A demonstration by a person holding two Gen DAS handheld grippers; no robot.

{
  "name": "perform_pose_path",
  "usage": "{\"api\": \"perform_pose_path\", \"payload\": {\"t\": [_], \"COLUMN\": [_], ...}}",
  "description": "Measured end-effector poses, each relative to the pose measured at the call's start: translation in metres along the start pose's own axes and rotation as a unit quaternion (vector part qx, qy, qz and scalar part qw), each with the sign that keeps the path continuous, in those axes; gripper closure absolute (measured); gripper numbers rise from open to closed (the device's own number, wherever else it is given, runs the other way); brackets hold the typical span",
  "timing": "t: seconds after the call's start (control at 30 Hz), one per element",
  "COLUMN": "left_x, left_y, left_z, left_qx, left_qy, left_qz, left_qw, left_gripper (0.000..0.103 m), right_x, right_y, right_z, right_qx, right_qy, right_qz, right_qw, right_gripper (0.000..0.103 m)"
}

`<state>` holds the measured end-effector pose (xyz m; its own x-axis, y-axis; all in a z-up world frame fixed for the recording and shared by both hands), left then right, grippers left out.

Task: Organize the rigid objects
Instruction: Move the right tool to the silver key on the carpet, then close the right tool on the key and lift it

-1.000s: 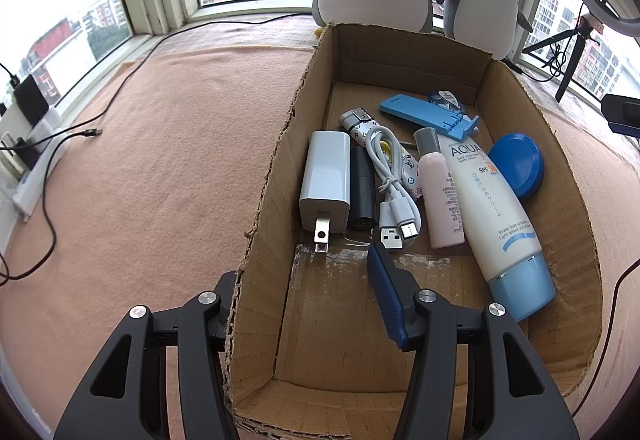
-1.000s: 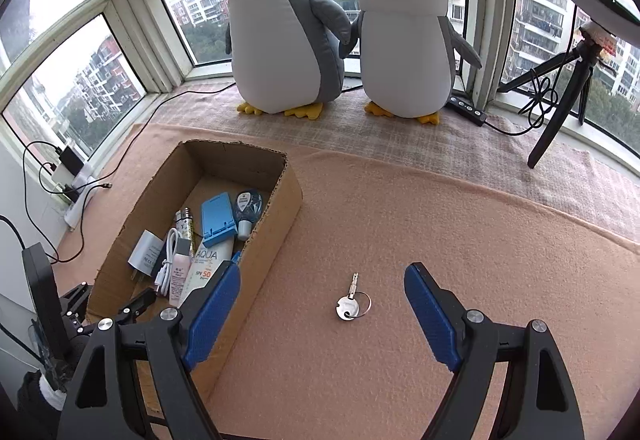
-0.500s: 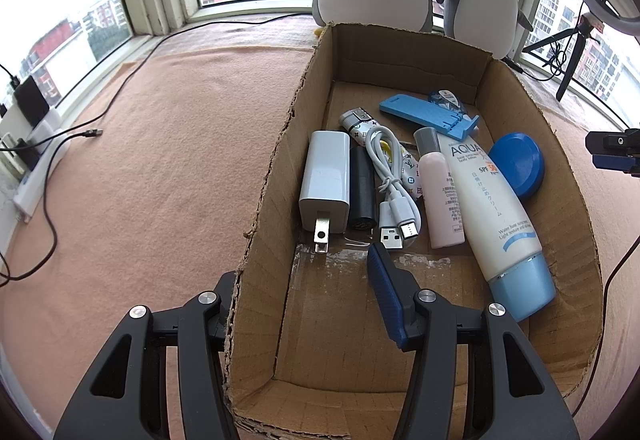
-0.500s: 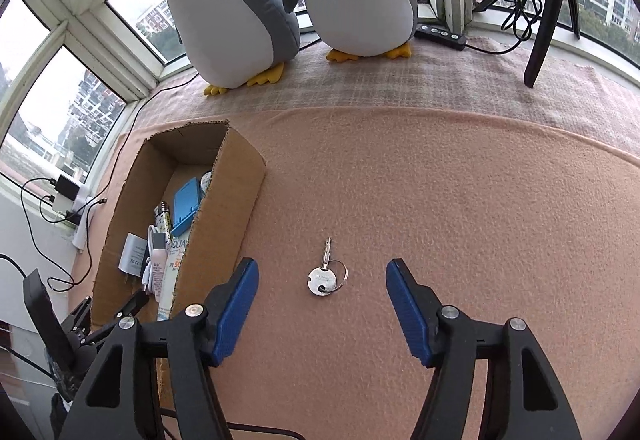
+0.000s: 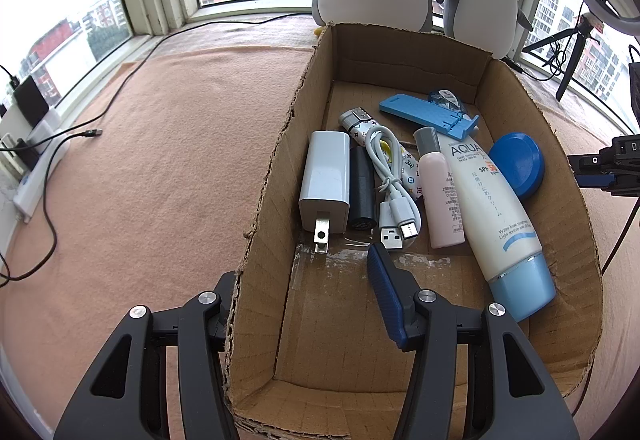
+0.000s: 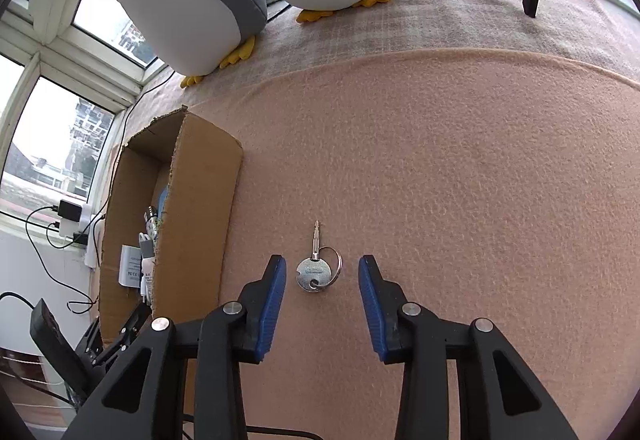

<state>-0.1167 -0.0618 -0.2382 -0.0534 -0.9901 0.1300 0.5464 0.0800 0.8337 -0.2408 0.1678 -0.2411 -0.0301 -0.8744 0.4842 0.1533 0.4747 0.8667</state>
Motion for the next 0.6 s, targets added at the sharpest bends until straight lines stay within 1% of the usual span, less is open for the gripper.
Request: {"api": "perform_pose_path", "payload": {"t": [0.13,0.23,0.3,0.43,0.53,0.6], "left_x": [-0.0002,0.0,0.0001,-0.0001,-0.0001,-0.0001], "left_y": [0.0001,0.0,-0.0001,-0.0001,0.0,-0.0001], "left_z": [0.0,0.0002,0.0002,0.0002,0.0003,0.0003], "left_qx": [0.0,0.0,0.0,0.0,0.0,0.0], "left_qy": [0.0,0.0,0.0,0.0,0.0,0.0], "left_qz": [0.0,0.0,0.0,0.0,0.0,0.0], "left_qw": [1.0,1.0,1.0,1.0,1.0,1.0], "left_gripper": [0.049,0.049,0.049,0.049,0.049,0.049], "right_x": [-0.0005,-0.0014,-0.0019,-0.0037,-0.0043,-0.0043], "right_y": [-0.0046,-0.008,-0.0094,-0.0098,-0.0099,-0.0101], "right_z": [0.0001,-0.0005,-0.001,-0.0001,-0.0006,-0.0011], "right_qx": [0.006,0.009,0.01,0.006,0.005,0.003], "right_qy": [-0.006,-0.007,-0.009,-0.011,-0.01,-0.006], "right_qz": [0.001,-0.003,-0.004,-0.007,-0.009,-0.012], "right_qw": [1.0,1.0,1.0,1.0,1.0,1.0], "right_gripper": [0.073,0.077,0.081,0.085,0.091,0.096]}}
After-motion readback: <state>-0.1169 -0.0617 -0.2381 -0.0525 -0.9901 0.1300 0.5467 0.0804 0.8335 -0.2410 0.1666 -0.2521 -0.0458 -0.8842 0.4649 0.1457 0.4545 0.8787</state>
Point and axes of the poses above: each gripper's, at about its wrist camera, not at the fingertips, and y roughly against the way its jaws point, x to its left, z to its top, the point moved 6 cm from there along -y, roughly the way its jaws point, and after that the axes turned 15 degrees about -y, right-handed, at the moved point
